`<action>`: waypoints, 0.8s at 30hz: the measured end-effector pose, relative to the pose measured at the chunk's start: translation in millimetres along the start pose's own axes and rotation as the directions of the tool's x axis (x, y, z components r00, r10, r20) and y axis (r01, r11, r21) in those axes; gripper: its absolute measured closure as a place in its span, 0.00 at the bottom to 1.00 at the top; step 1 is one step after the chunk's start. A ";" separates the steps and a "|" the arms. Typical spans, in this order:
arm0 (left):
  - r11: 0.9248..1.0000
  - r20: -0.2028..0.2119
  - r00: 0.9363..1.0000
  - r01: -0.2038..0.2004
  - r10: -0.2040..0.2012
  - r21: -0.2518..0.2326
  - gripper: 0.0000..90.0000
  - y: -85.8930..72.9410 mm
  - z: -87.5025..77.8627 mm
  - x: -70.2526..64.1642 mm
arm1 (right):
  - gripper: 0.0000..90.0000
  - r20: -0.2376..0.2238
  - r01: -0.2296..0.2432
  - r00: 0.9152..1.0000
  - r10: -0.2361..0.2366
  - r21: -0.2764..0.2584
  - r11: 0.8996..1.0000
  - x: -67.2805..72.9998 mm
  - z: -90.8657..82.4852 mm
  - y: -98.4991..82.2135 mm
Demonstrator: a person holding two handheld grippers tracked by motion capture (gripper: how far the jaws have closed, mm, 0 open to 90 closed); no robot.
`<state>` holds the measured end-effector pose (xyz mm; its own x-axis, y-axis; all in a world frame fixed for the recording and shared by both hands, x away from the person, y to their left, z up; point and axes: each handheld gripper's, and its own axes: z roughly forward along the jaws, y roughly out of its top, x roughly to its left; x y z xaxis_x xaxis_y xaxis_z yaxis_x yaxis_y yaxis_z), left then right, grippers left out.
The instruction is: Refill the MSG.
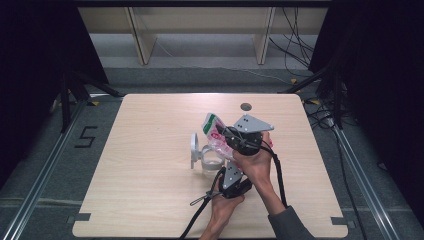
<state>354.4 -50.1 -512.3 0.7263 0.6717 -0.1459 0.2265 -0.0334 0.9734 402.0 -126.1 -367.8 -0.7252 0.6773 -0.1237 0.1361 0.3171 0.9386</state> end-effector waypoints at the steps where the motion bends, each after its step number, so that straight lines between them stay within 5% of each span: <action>1: 1.000 0.002 1.000 -0.001 0.001 0.002 0.82 0.5 -0.2 -0.4 | 1.00 -0.013 0.002 1.000 -0.001 0.011 1.000 0.5 -0.5 0.9; 6: 1.000 0.008 1.000 -0.001 0.001 0.005 0.82 -0.9 1.5 -0.5 | 1.00 -0.007 0.029 1.000 -0.029 0.024 0.999 2.9 3.5 -1.6; 15: 1.000 0.008 1.000 -0.008 0.008 0.008 0.82 -0.1 1.2 -0.4 | 1.00 -0.017 0.001 1.000 0.000 0.020 1.000 1.5 3.9 -2.3; 18: 1.000 0.014 1.000 -0.001 0.001 0.006 0.82 -0.4 1.9 -1.5 | 1.00 0.006 0.043 0.999 -0.043 0.010 0.999 0.0 2.6 -1.3; 20: 1.000 0.015 1.000 0.002 -0.002 0.007 0.82 -0.6 1.9 -1.4 | 1.00 -0.007 -0.019 1.000 0.019 0.038 0.999 3.8 3.1 -2.8; 24: 1.000 0.016 1.000 0.000 0.000 0.004 0.82 0.1 1.4 -1.9 | 1.00 -0.013 0.011 1.000 -0.010 0.025 1.000 3.3 2.5 -1.7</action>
<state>354.0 -52.4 -512.2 0.7363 0.6600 -0.1490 0.2293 -0.0362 0.9727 401.1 -122.8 -370.6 -0.7351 0.6655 -0.1293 0.1449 0.3406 0.9290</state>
